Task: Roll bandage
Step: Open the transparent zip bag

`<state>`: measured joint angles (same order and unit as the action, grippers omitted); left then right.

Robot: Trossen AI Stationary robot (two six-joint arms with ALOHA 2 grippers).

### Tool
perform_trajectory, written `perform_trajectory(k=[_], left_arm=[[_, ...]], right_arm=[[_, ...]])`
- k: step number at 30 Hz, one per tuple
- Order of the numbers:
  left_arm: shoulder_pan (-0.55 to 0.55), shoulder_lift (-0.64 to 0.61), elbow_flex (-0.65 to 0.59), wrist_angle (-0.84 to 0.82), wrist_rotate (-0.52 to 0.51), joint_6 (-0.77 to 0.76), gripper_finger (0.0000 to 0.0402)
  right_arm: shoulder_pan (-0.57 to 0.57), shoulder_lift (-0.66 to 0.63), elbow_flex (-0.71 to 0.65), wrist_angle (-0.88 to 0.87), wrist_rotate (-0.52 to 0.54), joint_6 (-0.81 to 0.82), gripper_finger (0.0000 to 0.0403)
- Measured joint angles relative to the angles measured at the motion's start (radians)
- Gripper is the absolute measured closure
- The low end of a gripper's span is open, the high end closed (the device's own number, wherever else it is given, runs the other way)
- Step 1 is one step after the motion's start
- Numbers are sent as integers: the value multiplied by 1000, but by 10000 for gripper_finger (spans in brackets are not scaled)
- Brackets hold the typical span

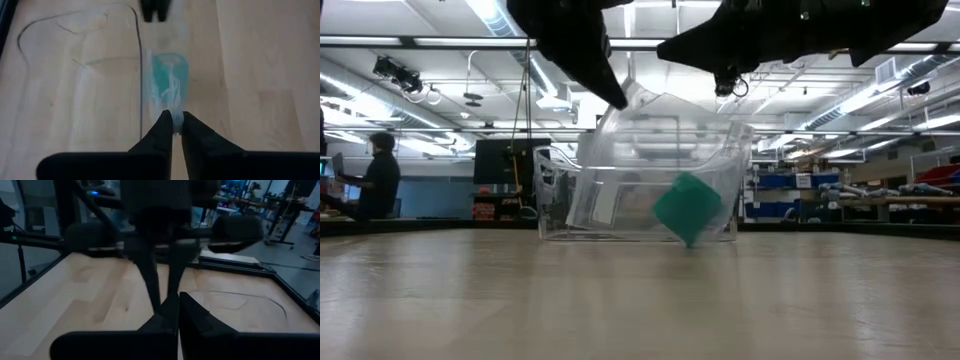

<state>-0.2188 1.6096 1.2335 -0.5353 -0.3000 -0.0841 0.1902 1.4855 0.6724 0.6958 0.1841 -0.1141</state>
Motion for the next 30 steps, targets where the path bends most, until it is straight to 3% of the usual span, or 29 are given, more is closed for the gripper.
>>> perform_trajectory(k=[5, 9, 21, 30], left_arm=[[0, -1, 4, -1, 4, -1, 374], [0, -1, 37, -7, 25, -1, 373], [0, -2, 79, 76, 16, 31, 370], [0, -2, 79, 128, 10, 67, 370]], right_arm=[[5, 0, 0, 11, -4, 1, 403], [8, 0, 0, 4, -76, 25, 395], [24, 1, 0, 26, -27, 7, 304], [18, 1, 0, 51, 3, -35, 314]])
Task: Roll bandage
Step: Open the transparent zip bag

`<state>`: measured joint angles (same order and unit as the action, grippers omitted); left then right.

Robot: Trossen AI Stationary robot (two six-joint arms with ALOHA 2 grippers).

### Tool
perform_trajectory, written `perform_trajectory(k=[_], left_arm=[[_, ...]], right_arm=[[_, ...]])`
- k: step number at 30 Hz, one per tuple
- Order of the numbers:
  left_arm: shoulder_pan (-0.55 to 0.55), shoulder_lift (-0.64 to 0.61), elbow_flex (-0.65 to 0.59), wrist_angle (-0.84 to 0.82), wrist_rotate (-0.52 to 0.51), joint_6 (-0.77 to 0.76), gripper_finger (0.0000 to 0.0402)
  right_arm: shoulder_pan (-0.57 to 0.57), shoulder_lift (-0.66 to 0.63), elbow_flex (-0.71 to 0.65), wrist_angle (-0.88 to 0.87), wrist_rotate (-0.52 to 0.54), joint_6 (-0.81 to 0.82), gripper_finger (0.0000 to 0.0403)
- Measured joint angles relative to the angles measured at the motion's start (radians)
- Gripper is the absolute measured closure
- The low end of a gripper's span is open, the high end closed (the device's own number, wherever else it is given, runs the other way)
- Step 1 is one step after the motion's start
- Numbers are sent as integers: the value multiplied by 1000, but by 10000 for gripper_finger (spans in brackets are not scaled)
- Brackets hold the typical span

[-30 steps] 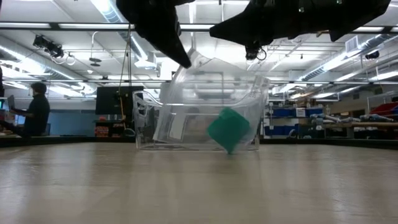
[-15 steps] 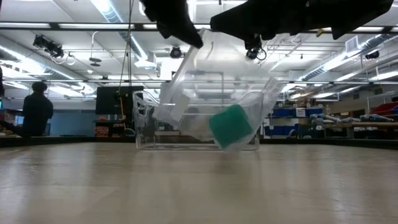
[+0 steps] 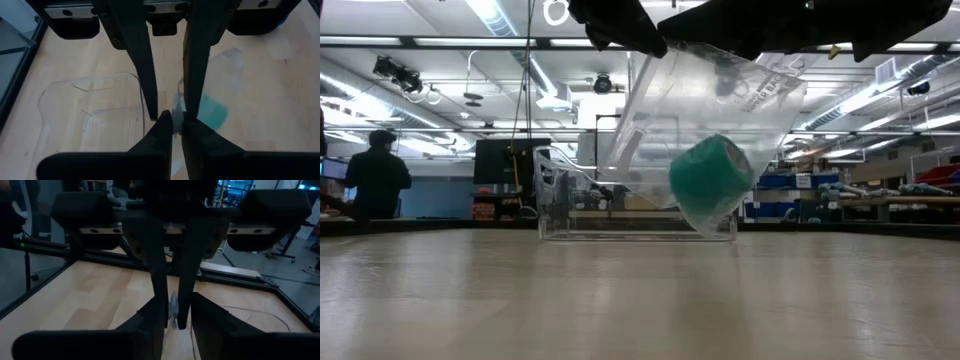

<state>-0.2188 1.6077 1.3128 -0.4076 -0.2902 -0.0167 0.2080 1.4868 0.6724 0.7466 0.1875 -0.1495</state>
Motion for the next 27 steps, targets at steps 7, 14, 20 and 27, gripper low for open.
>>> perform_trajectory(k=[7, 14, 20, 27], left_arm=[[1, 0, -1, 8, -22, 8, 370], [3, -2, -8, -53, -25, -63, 370], [-6, -1, -10, -194, 66, -133, 371], [-13, -1, 4, -151, 63, -115, 371]], right_arm=[[1, 0, 0, 9, 37, -18, 398], [23, 3, 0, -12, 178, -55, 402], [43, -23, 0, -20, 262, -114, 403], [26, -27, 0, -17, 54, -30, 399]])
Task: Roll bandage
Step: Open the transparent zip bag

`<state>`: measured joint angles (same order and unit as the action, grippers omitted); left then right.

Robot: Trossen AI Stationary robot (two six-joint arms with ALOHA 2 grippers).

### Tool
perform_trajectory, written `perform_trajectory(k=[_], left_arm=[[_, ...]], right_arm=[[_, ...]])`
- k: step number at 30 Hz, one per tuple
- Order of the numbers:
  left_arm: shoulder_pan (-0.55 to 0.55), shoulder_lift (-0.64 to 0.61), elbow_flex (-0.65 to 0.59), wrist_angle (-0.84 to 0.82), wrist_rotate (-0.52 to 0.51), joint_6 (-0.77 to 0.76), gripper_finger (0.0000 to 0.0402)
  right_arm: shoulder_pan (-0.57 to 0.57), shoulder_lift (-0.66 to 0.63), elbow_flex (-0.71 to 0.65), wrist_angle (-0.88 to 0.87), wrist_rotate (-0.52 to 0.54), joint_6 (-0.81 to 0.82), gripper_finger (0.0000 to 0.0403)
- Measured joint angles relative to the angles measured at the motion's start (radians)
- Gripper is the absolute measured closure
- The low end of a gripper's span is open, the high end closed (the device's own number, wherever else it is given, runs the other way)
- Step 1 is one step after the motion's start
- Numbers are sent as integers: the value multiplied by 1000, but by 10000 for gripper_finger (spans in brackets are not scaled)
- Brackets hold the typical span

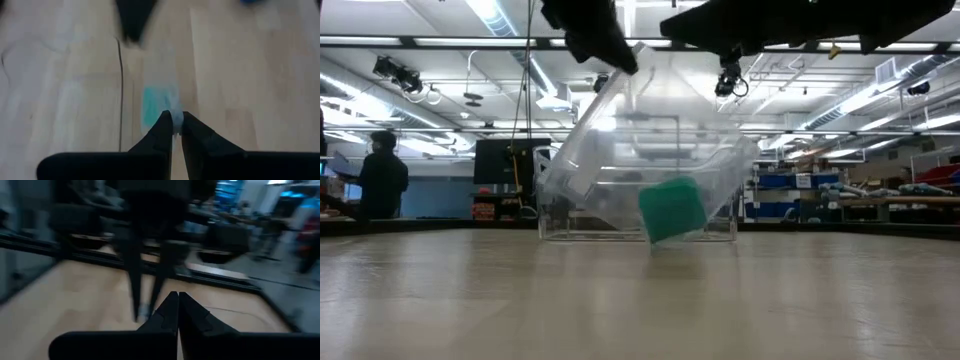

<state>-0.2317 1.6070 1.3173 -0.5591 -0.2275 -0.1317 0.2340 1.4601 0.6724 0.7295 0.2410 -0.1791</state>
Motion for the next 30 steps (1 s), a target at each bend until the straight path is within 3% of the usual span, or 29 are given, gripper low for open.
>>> perform_trajectory(k=[4, 8, 12, 18, 23, 30], left_arm=[[2, 0, 19, 28, -12, 41, 371], [1, 0, 28, 28, -10, 111, 371], [-14, 0, 27, -26, -33, 285, 371], [-40, 0, 27, -61, -56, 592, 371], [-65, 0, 27, -11, -16, 791, 371], [-75, 0, 27, 108, 18, 906, 371]], right_arm=[[-6, 0, 0, -9, -79, 45, 375], [-11, 0, 0, -18, -63, 75, 340], [-36, -6, 0, -58, -33, 142, 316], [-89, -8, 0, -99, -198, 186, 308], [-113, -9, 0, -148, -230, 118, 307], [-124, -51, 0, -198, -289, 122, 300]])
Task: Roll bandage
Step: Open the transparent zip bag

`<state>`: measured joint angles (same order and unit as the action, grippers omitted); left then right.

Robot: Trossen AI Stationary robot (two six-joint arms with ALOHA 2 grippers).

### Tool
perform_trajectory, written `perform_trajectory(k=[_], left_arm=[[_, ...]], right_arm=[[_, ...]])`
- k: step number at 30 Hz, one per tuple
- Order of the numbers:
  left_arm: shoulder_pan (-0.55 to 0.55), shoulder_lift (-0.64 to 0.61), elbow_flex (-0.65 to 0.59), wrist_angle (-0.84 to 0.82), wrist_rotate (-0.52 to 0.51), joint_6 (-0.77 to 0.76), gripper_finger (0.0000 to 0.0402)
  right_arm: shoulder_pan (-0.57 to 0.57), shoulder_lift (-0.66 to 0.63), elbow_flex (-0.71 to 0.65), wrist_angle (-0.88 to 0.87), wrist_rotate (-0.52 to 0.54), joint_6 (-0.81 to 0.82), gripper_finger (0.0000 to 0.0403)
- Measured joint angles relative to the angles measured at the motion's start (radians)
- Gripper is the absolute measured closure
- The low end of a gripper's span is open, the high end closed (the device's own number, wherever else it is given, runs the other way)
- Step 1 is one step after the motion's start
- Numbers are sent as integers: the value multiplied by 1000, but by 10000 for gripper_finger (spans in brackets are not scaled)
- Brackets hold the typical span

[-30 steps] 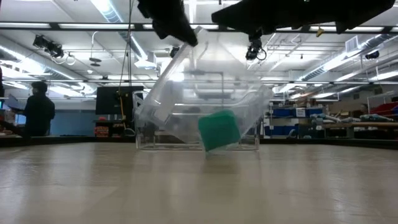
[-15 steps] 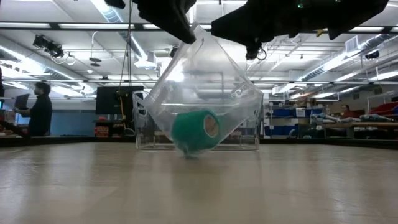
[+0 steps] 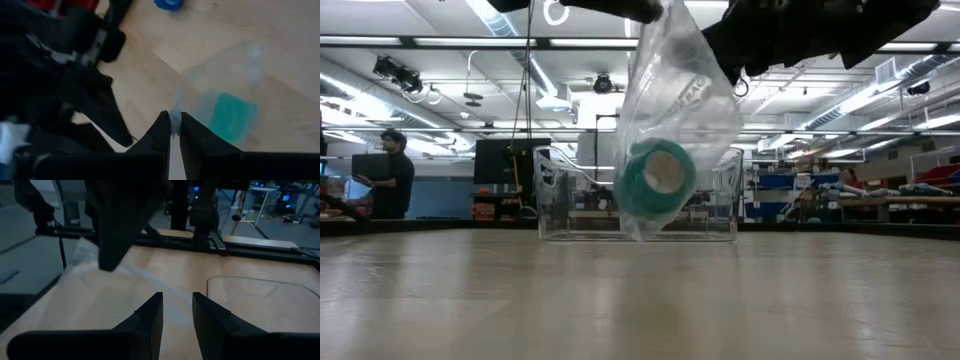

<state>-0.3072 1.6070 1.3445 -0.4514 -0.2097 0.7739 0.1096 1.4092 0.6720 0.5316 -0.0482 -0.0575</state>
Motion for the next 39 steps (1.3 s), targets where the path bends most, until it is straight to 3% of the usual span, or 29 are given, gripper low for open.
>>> perform_trajectory(k=[7, 14, 21, 28, 35, 39], left_arm=[[-9, 0, 0, 66, 15, 279, 371], [-9, 0, 0, 187, 147, 520, 371], [-8, 4, 0, 336, 302, 472, 371], [-8, 21, 1, 388, 322, 428, 371], [-10, 26, 0, 393, 320, 420, 371], [-10, 26, 0, 391, 297, 367, 371]], right_arm=[[6, -115, 0, -158, -1, -125, 296], [41, -204, 1, -232, -90, -267, 274], [52, -236, 135, -499, -128, -242, 237], [40, -149, 254, -660, -271, -227, 212], [40, -84, 256, -665, -312, -256, 226], [40, -74, 256, -666, -279, -269, 266]])
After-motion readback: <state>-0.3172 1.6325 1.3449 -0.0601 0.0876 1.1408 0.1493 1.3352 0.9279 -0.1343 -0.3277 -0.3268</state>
